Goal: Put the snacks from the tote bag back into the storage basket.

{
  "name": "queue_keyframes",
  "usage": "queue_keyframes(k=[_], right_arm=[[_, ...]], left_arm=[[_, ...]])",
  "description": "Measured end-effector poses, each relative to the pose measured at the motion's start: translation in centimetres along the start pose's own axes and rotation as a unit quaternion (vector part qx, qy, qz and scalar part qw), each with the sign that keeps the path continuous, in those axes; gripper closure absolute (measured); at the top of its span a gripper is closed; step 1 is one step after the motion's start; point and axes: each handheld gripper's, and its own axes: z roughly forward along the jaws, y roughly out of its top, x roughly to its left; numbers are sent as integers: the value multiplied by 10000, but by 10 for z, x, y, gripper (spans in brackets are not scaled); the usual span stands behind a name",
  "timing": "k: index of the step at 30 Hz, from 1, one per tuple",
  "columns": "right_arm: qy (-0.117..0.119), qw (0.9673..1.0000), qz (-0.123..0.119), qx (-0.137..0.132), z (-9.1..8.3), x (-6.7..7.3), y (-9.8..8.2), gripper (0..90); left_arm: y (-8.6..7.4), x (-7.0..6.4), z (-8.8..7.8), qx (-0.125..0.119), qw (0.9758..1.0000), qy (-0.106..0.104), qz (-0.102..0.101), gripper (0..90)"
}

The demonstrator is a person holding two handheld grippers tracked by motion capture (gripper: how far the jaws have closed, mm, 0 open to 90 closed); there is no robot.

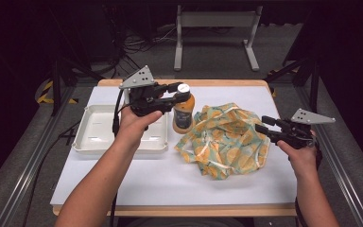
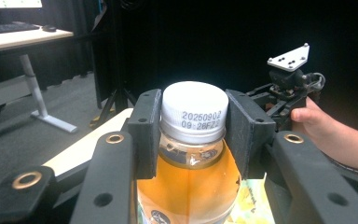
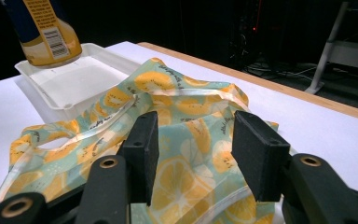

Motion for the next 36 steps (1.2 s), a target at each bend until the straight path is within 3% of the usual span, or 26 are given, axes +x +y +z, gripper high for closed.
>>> queue_keyframes(k=[7, 22, 28, 36], right_arm=[[28, 10000, 3, 23, 0, 1, 1, 508], [183, 9998, 35, 93, 4, 3, 1, 515], [212, 9997, 20, 106, 5, 3, 1, 515], [241, 9996, 31, 111, 6, 3, 0, 515]], left_arm=[[-1, 6, -18, 73, 9999, 125, 43, 583], [-14, 31, -52, 153, 9992, 266, -248, 583], [-20, 37, -62, 225, 9982, 509, -245, 583], [-33, 46, -71, 296, 9969, 626, -365, 583]])
